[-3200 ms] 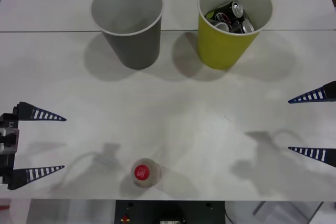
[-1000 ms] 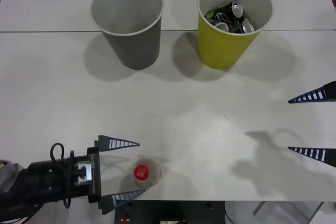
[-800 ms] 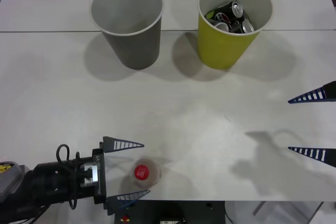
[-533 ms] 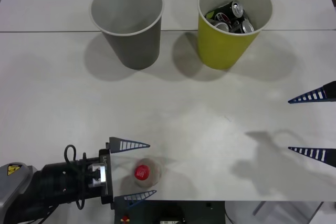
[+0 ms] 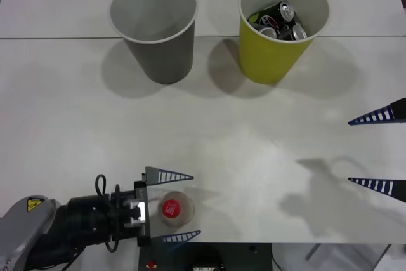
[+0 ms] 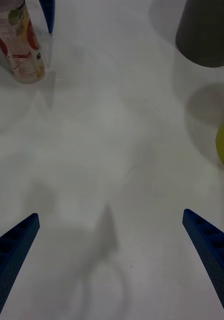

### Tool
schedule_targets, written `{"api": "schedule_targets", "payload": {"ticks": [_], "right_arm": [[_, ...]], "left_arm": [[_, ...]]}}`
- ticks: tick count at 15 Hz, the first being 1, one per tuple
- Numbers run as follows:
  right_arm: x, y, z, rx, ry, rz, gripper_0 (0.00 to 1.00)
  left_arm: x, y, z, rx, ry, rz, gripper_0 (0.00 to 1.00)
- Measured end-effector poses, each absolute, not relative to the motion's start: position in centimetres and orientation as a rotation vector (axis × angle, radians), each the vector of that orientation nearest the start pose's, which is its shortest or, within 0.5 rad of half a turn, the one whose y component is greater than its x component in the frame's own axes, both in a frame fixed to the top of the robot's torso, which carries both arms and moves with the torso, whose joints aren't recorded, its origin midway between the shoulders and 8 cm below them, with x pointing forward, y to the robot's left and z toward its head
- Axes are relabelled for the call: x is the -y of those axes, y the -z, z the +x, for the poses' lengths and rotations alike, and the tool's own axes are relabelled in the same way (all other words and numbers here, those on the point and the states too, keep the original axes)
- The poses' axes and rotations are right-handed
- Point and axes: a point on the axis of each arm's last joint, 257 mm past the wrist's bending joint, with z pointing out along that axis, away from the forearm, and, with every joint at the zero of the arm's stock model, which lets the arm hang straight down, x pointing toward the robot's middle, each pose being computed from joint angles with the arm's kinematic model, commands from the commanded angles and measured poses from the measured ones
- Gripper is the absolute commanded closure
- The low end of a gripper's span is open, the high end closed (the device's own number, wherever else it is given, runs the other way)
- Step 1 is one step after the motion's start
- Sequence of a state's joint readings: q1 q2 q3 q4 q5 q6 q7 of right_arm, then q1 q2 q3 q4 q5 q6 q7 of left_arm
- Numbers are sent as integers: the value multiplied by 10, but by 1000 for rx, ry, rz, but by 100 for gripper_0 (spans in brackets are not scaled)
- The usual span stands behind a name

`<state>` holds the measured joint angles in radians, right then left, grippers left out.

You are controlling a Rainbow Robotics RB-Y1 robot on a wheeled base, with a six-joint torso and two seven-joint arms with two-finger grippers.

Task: Put the can into the green bin and the plastic bottle into the gray bin

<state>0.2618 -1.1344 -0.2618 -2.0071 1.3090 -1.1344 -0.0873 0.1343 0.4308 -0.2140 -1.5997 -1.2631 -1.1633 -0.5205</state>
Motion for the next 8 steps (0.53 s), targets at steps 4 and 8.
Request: {"api": "schedule_targets", "payload": {"ticks": [4, 8], "right_arm": [[286, 167, 341, -1596, -209, -1634, 0], [286, 167, 341, -1596, -209, -1634, 0]], "left_arm": [[-42, 290, 298, -1151, 704, 1359, 0], [-37, 290, 298, -1158, 716, 1353, 97]]}}
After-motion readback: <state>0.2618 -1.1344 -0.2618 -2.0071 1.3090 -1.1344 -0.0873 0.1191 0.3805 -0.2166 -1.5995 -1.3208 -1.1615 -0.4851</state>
